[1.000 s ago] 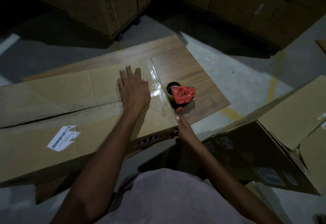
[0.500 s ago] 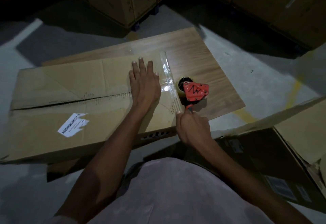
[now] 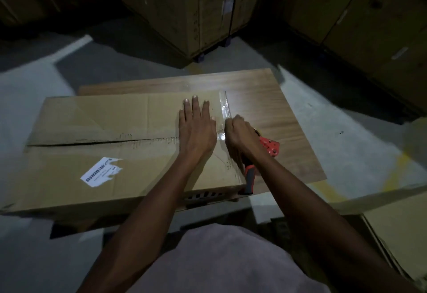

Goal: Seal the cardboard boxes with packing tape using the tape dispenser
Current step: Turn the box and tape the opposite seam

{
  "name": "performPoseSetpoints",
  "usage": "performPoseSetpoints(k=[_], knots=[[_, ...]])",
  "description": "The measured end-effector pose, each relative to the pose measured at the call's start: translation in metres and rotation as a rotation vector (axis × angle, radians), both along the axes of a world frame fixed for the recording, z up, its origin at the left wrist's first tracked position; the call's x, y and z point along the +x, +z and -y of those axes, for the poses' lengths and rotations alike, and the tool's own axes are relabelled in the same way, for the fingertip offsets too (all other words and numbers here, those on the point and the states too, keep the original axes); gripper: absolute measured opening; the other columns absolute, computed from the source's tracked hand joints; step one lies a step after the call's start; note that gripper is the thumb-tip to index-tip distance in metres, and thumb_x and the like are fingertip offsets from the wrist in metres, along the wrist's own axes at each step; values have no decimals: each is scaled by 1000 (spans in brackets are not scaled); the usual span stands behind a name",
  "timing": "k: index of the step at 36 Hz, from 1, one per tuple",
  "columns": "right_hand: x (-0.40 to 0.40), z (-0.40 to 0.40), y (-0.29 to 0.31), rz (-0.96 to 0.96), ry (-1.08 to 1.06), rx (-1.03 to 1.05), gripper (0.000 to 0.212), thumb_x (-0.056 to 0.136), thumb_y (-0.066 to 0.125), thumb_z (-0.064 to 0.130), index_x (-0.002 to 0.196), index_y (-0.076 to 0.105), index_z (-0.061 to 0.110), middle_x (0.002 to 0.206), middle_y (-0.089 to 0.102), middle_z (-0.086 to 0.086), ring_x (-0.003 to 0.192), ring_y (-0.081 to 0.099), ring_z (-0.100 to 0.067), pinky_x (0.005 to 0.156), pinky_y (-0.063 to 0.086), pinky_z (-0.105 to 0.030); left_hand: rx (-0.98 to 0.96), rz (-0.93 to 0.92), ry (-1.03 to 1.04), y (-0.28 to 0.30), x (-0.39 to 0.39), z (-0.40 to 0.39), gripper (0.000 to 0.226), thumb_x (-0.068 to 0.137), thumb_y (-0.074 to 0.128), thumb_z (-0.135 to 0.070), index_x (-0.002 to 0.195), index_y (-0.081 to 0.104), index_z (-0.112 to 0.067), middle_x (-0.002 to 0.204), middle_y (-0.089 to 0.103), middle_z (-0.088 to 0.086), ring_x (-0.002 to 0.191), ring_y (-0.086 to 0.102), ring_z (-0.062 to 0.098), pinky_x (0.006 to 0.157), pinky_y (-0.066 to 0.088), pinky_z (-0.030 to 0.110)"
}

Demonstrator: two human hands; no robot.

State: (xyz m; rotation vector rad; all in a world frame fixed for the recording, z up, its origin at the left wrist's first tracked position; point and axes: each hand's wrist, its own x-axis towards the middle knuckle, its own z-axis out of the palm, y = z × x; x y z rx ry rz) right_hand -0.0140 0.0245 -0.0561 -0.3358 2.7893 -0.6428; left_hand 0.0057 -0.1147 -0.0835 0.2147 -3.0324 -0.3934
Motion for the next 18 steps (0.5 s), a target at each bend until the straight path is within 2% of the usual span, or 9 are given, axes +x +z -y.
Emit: performPoseSetpoints(k=[3,6,8,10,11,13,15,16,18], knots=[[-34,11,0,31,-43,-17,24,106,41,12,82,45,9,97,43,-9,93,48,-30,80,41,-40,-18,-5,6,-5,-1,-1,58,109,20,-41,162,12,-18,170,1,14,156,-2,36,125,1,49],[-68,26,6,81,-94,-84,22,110,41,21,105,54,4,111,53,-14,105,55,-34,85,44,-39,-34,-13,16,-9,-3,0,59,109,18,-43,162,12,-19,170,1,12,157,-2,35,122,-5,47],[-84,33,10,76,-97,-115,24,112,36,25,102,50,9,101,52,-9,100,55,-32,80,39,-36,-34,-6,30,-11,-7,1,60,108,17,-44,162,13,-20,170,1,11,157,-2,34,120,-7,46],[-90,36,9,105,-115,-130,28,113,32,28,103,49,9,92,52,-6,97,56,-32,78,40,-36,-29,10,39,-12,-9,1,60,107,15,-45,162,13,-20,170,1,11,156,-2,34,119,-8,46],[-92,39,7,115,-124,-152,34,114,29,28,107,52,5,97,57,-11,100,58,-35,80,44,-38,-35,9,48,-12,-10,1,61,107,14,-45,162,14,-20,170,1,12,156,-1,34,119,-8,47],[-89,40,0,141,-187,-246,50,115,24,34,127,55,-4,124,61,-27,117,59,-43,97,48,-44,-37,5,48,-13,-9,-3,61,106,14,-45,162,15,-19,170,3,13,156,0,35,119,-6,48],[-85,43,-3,190,-293,-339,60,115,23,42,155,37,0,153,47,-30,139,47,-45,112,39,-45,-33,-2,59,-12,-10,-3,61,106,16,-44,162,15,-19,170,3,13,156,0,35,120,-5,48],[-83,44,-2,203,-319,-375,63,115,23,44,163,23,4,160,39,-29,145,41,-45,116,34,-45,-31,-6,62,-11,-11,-3,61,106,16,-44,162,15,-19,170,3,13,156,0,35,120,-4,48],[-79,44,0,212,-325,-420,66,114,23,47,168,7,13,164,32,-27,148,38,-45,117,33,-45,-22,-9,59,-7,-14,-1,61,107,18,-43,162,14,-19,170,2,13,156,-1,35,122,-1,49]])
